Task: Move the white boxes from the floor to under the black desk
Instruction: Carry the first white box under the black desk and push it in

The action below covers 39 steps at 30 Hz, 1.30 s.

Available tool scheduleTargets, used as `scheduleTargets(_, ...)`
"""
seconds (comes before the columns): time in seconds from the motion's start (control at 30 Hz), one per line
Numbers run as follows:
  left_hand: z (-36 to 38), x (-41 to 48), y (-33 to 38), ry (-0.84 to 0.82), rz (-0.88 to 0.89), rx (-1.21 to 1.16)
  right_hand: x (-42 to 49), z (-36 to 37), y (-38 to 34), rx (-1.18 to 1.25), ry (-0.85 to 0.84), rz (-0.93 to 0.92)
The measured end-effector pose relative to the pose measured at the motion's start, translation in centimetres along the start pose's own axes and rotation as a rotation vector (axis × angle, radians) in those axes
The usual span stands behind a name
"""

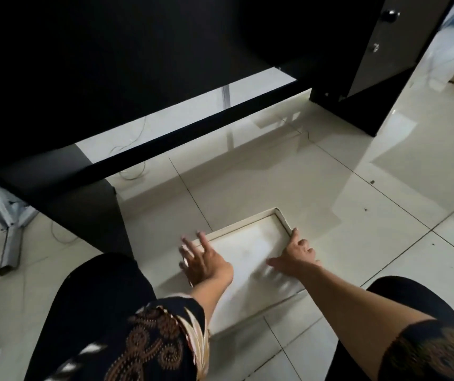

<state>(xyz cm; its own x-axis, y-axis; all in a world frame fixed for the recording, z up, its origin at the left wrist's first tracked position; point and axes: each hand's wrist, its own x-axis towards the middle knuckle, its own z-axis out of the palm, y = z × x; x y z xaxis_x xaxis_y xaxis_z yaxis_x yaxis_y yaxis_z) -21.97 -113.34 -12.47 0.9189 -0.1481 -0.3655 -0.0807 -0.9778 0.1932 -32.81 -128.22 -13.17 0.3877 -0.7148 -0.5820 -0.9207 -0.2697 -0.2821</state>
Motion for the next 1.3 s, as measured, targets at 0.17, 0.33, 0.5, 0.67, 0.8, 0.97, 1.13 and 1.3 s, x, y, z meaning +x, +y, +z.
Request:
scheduleTargets(0.17, -2.1, 3.2, 0.6, -0.22, 0.339, 0.333, 0.5, 0.4, 0.5, -0.079, 0.032, -0.019)
scheduleTargets(0.33, -1.6, 3.6, -0.2, -0.244, 0.401, 0.503, -0.1, 1.3, 0.2, 0.021, 0.099, 0.091)
scheduleTargets(0.5, -1.7, 3.5, -0.1, -0.22, 0.41, 0.561, -2.2, 4.7, 0.4, 0.241, 0.202, 0.389)
scheduleTargets(0.67, -2.0, 3.3, 0.2, -0.234, 0.406, 0.59, -3.0, 5.1, -1.5, 0.704, 0.231, 0.639)
scheduleTargets(0.8, -2.2, 2.9, 0.2, -0.197, 0.409, 0.627, -2.7, 5.0, -1.7, 0.735, 0.279, 0.606)
scheduleTargets(0.97, -2.8, 2.7, -1.4, -0.185, 0.32, 0.67, -0.4, 3.2, -1.9, 0.603, 0.208, 0.244)
scheduleTargets(1.13, -2.9, 2.6, -2.3, -0.166, 0.27, 0.661, -0.5, 4.2, -3.4, 0.551, 0.137, 0.226)
scheduleTargets(1.3, -3.3, 2.0, -3.4, -0.098, 0.322, 0.665, -0.2, 5.4, -3.9, 0.436, 0.115, 0.1)
